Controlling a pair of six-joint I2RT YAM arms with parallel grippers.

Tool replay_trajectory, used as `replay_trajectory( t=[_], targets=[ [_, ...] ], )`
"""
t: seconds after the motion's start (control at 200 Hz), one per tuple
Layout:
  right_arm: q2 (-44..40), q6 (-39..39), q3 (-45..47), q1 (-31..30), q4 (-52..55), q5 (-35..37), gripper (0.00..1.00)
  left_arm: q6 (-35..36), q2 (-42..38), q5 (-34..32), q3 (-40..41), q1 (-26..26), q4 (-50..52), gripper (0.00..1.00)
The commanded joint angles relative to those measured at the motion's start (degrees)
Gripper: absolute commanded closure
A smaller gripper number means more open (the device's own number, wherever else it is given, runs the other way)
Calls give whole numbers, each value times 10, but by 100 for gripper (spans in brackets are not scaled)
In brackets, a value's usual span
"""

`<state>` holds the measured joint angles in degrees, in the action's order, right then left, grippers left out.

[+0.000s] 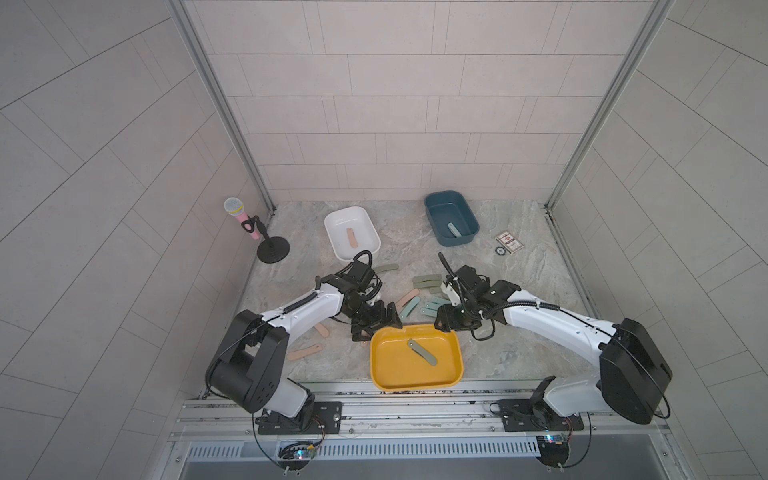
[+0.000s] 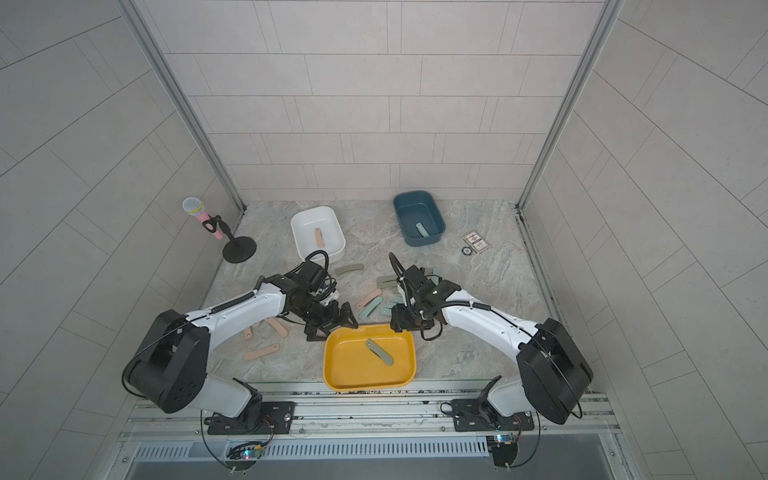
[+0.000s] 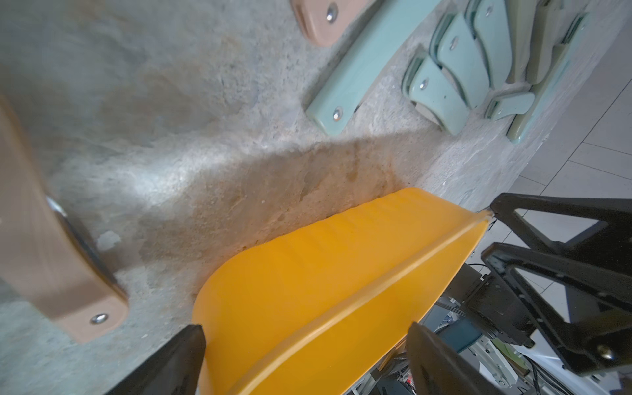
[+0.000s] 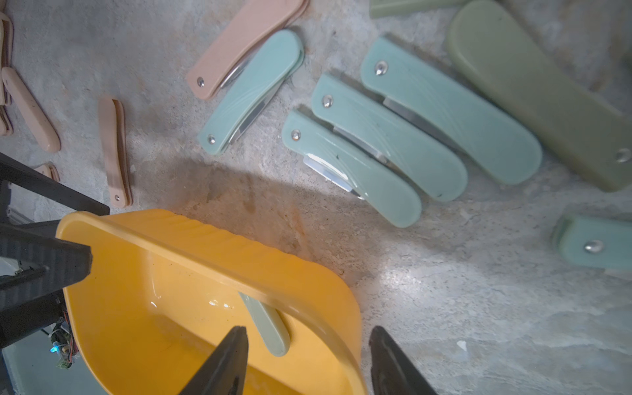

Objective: Place the fruit knives into the storage box by color
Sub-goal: Adjust the storage box at the center of the board.

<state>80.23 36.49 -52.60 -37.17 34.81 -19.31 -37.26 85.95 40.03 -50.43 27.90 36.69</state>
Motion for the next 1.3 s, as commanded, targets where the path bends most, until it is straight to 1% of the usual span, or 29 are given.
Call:
replay_trajectory(
  t=[0.0,0.085,0.165,0.215,0.24,0.29,0.355,0.44,0.48,0.52,0.545,0.655,0.77,0.876,0.986,1.096,1.186,1.296],
  targets=[
    [0,-28,-20,7,34,12,39,6,8,-12,-30,3,13,2],
    [-9,-57,-31,7,74,46,36,45,2,-60,-45,3,80,2],
    [-28,-73,-31,5,105,73,32,85,-21,-130,-46,4,153,2],
    [-41,-75,-25,2,124,93,30,98,-42,-173,-39,4,186,2],
    [-45,-74,-22,0,132,101,30,93,-52,-195,-37,8,200,2],
    [-54,-68,-15,-7,141,112,30,89,-68,-199,-41,23,206,2],
    [-63,-54,2,-22,137,127,31,76,-77,-222,-35,42,219,3],
    [-67,-35,29,-36,113,125,34,65,-79,-238,-32,64,237,9],
    [-64,-28,35,-43,103,122,35,59,-84,-250,-29,70,242,16],
    [-62,-22,38,-50,93,120,36,55,-89,-254,-25,73,243,28],
    [-60,-18,39,-55,86,120,37,52,-92,-257,-24,75,243,33],
    [-55,-3,49,-68,55,115,42,42,-90,-258,-16,84,237,46],
    [-49,2,55,-70,35,113,51,30,-76,-244,-3,94,215,55],
    [-46,4,57,-69,23,109,58,25,-61,-221,12,93,185,58],
    [-42,5,61,-70,13,107,66,25,-53,-209,8,94,169,60],
    [-37,4,58,-69,8,111,73,29,-45,-202,-7,93,165,70],
    [-28,1,53,-66,8,112,79,32,-36,-198,-22,94,165,82],
    [-16,-9,44,-58,5,112,84,33,-25,-195,-40,93,160,90]
  ],
)
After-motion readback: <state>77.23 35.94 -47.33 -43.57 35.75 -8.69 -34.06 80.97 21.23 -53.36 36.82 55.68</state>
